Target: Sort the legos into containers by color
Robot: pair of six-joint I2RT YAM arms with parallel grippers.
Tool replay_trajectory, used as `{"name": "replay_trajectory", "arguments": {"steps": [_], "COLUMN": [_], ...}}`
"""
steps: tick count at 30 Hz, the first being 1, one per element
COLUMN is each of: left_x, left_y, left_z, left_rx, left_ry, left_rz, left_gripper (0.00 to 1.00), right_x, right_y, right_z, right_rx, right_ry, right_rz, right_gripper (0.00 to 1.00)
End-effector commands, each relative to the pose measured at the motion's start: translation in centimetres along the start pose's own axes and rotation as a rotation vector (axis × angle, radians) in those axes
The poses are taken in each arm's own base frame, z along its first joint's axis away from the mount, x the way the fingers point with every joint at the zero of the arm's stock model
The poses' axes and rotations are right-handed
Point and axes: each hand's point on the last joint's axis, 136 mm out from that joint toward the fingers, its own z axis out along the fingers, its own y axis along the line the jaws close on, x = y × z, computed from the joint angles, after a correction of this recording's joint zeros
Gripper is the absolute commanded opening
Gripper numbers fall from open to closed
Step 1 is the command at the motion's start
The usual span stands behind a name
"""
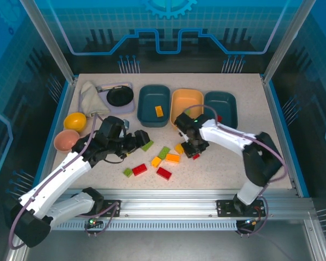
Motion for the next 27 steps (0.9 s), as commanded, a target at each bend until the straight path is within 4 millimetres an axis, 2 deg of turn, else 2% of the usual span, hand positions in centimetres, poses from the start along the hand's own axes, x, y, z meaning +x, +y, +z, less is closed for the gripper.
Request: {"name": "replay_trajectory", "arguments": {"steps": [1, 4, 7, 10, 13, 18, 22, 27], "left_x": [-1.6, -2.5, -3.3, -4.1, -4.9, -6.0, -6.3, -6.2], "left_y": [-3.8, -6.2, -8.5, -10.9, -13.0, -14.9, -15.2, -14.7], "left_z": [-0.4, 0.6, 2.1, 3.7, 5.3, 7.1, 8.1, 8.2], "left_rx": [0.08, 0.117, 0.139, 0.157, 0.175, 0.182, 0.176, 0.152], "left_ry": [-0.037, -0.032, -0.017, -0.005, 0.0, 0.002, 0.008, 0.01], "left_rz": [0.029, 0.046, 0.084, 0.121, 0.152, 0.174, 0.177, 0.175], "left_gripper": [0.89, 0.89, 0.89, 0.88, 0.88, 0.88, 0.88, 0.88], "right_x": [-0.4, -2.1, -3.6, -4.6, -5.5, -7.0, -7.4, -7.2], "right_y": [-4.1, -8.9, -14.0, -17.9, -20.4, -22.3, -22.6, -22.7], "right_z": [-4.2, -6.3, -6.5, -4.7, -2.3, 1.1, 3.2, 4.9], "right_rx": [0.037, 0.052, 0.054, 0.079, 0.084, 0.107, 0.105, 0.111], "right_ry": [-0.082, -0.161, -0.187, -0.155, -0.103, -0.031, 0.027, 0.079], "right_rz": [0.157, 0.325, 0.524, 0.678, 0.786, 0.839, 0.875, 0.913], "right_gripper": [0.28, 0.28, 0.28, 0.28, 0.28, 0.29, 0.31, 0.35]}}
